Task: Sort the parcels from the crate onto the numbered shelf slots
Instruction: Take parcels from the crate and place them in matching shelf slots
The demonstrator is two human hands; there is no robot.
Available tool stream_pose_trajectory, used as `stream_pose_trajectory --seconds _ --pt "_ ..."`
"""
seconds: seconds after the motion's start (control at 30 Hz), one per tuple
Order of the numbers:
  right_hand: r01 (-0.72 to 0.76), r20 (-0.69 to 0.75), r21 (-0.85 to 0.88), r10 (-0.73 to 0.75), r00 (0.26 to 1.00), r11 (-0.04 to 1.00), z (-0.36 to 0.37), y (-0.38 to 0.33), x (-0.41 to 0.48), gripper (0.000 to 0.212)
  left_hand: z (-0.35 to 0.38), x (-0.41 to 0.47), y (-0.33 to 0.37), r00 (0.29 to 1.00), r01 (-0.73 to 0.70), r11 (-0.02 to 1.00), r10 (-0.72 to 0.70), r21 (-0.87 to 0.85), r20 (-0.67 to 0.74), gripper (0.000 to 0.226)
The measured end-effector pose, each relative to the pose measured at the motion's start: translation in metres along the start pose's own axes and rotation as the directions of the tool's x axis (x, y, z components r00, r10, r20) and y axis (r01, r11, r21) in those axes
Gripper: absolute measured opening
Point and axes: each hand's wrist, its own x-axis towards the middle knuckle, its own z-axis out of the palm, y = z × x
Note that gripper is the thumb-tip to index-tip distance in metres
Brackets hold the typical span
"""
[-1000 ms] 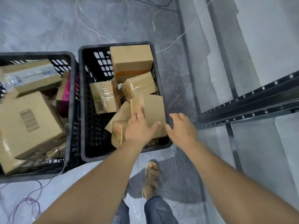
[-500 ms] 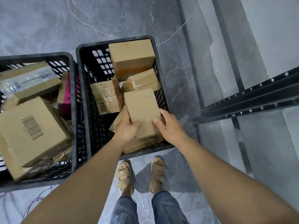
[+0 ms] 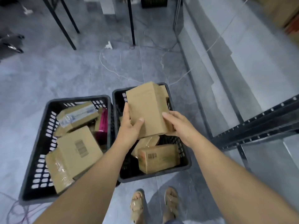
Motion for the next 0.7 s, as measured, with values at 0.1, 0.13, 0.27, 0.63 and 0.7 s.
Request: stream_pose_trajectory --seconds 0.1,0.13,0.27,0.63,0.7 --pt "0.147 -0.072 -0.084 -0.153 0.986 0.986 0.013 -0.021 -0.016 0.045 -0.004 -0.004 0.031 1.000 0.008 0.993 -0.007 0.121 -0.004 0.090" --pt "0.196 -0.075 -0.109 -0.205 0.976 0.975 0.018 -0.027 -0.021 0.046 -0.005 -0.006 0.039 1.000 0.027 0.989 -0.029 0.146 0.011 0.099" --pt "0.304 -0.077 -0.150 -0.318 0.945 0.941 0.026 -0.049 -0.041 0.028 -0.015 -0.010 0.061 0.998 -0.011 0.999 0.008 0.051 0.056 0.108" --pt "0.174 -0.137 0.097 -0.160 0.978 0.980 0.013 -0.059 -0.080 0.038 -0.017 -0.021 0.092 0.924 0.081 0.895 0.097 -0.438 0.370 0.036" --pt "0.203 -0.121 0.147 -0.186 0.975 0.968 0.008 -0.057 -0.089 0.037 -0.012 -0.018 0.096 0.920 0.038 0.924 0.116 -0.379 0.374 0.041"
